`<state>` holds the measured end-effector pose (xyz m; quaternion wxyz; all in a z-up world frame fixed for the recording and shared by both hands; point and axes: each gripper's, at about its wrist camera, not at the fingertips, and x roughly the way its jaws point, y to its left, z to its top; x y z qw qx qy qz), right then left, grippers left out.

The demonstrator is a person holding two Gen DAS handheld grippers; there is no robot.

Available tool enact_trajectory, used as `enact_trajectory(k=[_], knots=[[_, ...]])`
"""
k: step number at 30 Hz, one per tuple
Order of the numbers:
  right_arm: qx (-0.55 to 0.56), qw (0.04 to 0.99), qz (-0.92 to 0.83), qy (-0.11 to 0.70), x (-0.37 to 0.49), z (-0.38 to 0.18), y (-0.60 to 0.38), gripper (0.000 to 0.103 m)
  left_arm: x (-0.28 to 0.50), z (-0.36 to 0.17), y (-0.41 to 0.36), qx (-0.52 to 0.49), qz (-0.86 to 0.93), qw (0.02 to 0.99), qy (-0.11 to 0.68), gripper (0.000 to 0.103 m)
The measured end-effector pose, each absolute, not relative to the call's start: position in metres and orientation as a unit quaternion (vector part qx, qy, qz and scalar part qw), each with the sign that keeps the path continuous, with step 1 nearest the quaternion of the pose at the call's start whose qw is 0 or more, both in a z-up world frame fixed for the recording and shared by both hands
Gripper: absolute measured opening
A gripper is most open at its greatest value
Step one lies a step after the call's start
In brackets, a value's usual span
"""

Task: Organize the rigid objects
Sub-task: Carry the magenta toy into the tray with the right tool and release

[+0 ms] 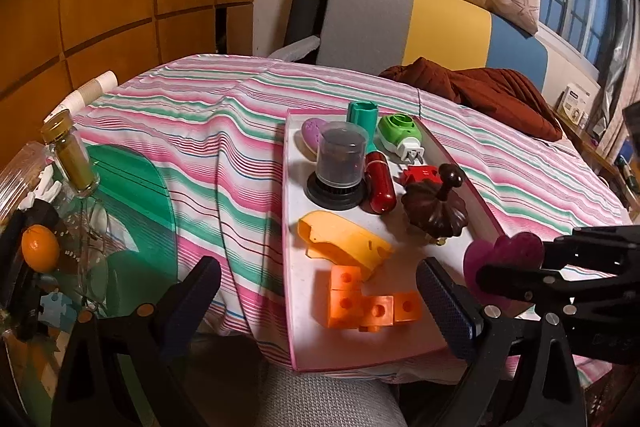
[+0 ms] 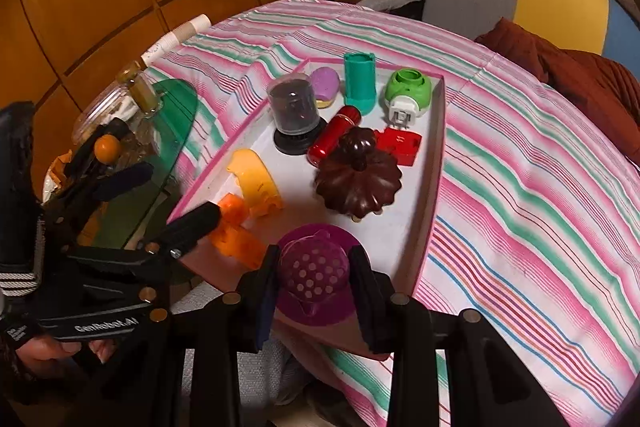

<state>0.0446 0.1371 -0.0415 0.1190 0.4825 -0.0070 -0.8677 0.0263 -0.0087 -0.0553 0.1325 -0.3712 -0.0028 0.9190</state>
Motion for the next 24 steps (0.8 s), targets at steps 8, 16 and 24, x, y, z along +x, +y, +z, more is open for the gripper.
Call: enact_trajectory(k=[8, 16, 24], knots=[[0.469, 0.095, -0.877, -0.040, 0.048, -0.038, 0.154, 0.037, 0.026, -0.049, -0.013, -0.356, 0.927, 0.117, -0.010, 0.103], [0.445, 0.049, -0.892, -0.065, 0.053, -0.024, 0.176, 0.041, 0.023, -0.033, -0.009, -0.350, 0.932, 0.094, -0.005, 0.103], [0.443, 0.034, -0.895, -0.043, 0.053, -0.021, 0.169, 0.058, 0.016, -0.023, -0.006, -0.371, 0.925, 0.079, 0.003, 0.103]])
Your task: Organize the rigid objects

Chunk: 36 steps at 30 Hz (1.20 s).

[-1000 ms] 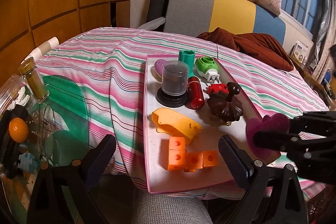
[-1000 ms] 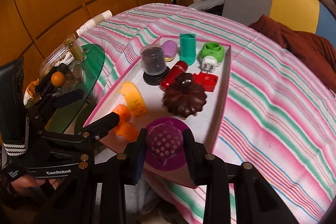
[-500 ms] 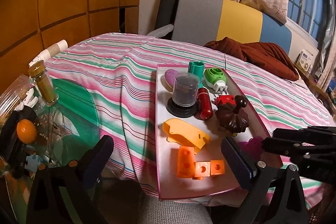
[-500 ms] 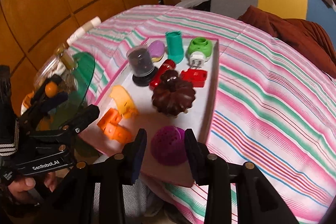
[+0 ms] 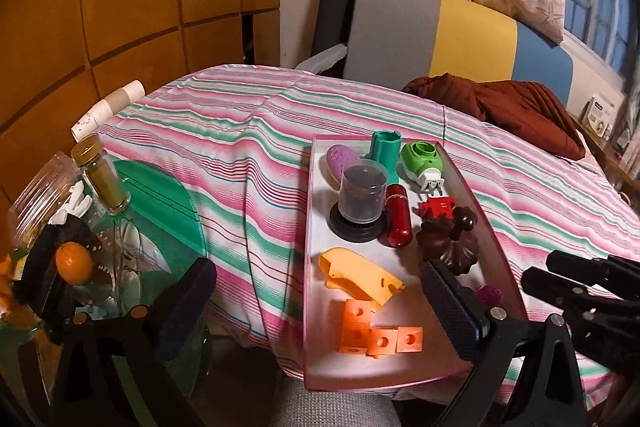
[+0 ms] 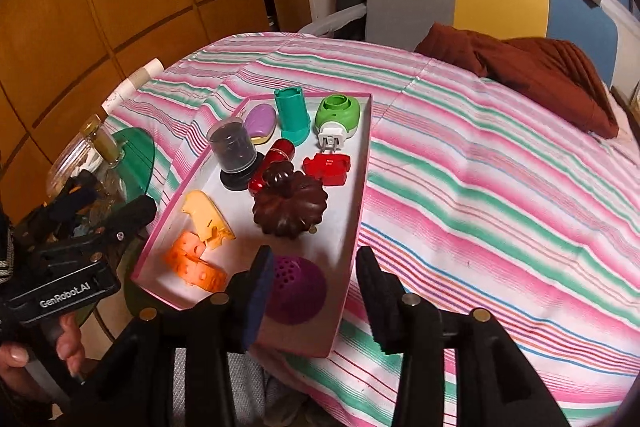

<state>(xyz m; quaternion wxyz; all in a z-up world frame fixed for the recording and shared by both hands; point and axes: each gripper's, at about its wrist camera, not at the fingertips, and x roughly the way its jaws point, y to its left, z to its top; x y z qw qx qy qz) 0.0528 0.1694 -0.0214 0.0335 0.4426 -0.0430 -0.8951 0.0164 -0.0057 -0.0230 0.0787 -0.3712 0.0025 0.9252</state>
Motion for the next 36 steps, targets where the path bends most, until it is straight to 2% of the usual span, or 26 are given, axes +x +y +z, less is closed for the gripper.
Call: enact_trajectory(k=[2, 3, 10, 29, 36], knots=[[0.439, 0.021, -0.897, -0.036, 0.051, -0.018, 0.165, 0.075, 0.017, -0.020, -0.007, -0.370, 0.927, 0.064, 0.003, 0.103], [0.436, 0.018, -0.899, -0.035, 0.050, -0.016, 0.164, 0.076, 0.018, -0.018, -0.008, -0.366, 0.929, 0.055, 0.004, 0.103], [0.420, -0.018, -0.907, -0.023, 0.041, 0.001, 0.155, 0.076, 0.025, -0.002, -0.012, -0.338, 0.941, -0.005, 0.035, 0.103], [0.391, -0.103, -0.915, -0.012, 0.041, 0.022, 0.139, 0.076, 0.024, 0.015, -0.010, -0.352, 0.935, -0.007, 0.037, 0.103], [0.379, -0.108, -0.919, -0.006, 0.044, 0.027, 0.135, 0.076, 0.019, 0.013, -0.010, -0.371, 0.928, -0.010, 0.035, 0.103]])
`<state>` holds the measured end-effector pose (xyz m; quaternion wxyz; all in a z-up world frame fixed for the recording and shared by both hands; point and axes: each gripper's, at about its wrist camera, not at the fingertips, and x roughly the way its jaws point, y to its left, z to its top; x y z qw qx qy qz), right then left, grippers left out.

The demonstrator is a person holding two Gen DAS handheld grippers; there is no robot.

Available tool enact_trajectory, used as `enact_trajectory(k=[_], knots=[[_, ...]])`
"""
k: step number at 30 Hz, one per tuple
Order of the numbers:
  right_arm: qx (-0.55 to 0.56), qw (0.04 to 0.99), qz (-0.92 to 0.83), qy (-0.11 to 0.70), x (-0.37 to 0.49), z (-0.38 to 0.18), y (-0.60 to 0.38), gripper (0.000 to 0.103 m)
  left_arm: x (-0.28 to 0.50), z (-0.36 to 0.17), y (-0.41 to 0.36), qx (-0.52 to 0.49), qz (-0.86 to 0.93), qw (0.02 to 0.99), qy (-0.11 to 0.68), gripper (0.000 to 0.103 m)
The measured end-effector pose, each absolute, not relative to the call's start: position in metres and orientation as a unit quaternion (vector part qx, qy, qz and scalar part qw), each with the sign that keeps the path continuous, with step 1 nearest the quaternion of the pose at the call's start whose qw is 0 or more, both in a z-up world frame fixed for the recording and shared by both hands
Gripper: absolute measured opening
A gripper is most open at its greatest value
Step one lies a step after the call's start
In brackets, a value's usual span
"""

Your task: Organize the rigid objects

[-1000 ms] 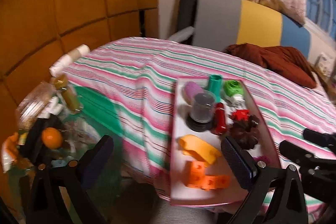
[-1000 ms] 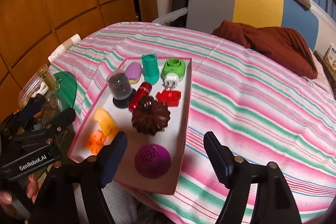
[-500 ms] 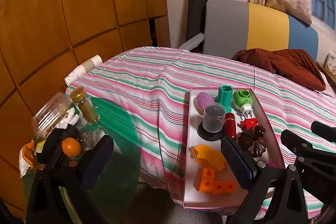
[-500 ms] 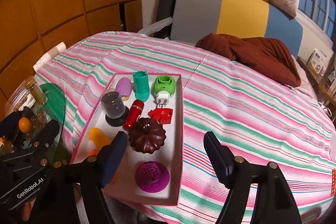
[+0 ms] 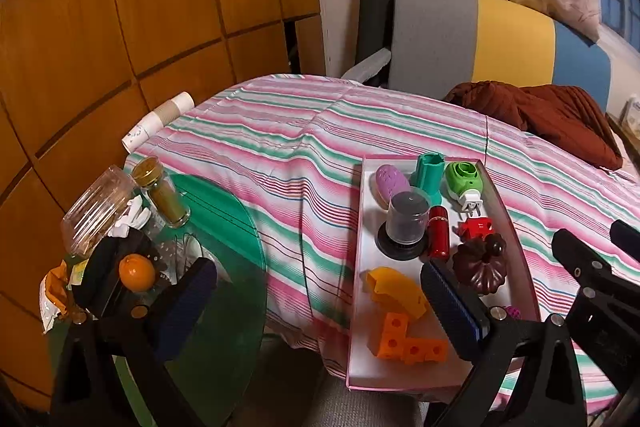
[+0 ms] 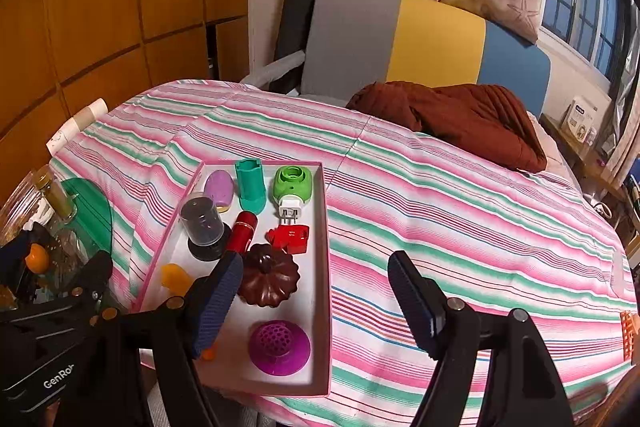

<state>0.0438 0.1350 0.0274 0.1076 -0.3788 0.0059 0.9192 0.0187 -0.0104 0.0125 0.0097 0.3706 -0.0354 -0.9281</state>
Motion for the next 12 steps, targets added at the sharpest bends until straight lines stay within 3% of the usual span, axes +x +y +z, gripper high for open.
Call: enact_trajectory(k=[12], knots=[[-0.390, 0.109, 0.914, 0.019, 0.0399, 0.0216, 0.1388, 0.076, 0.0185, 0.0118, -0.0050, 0.375, -0.927, -0.002, -0.026, 0.103]])
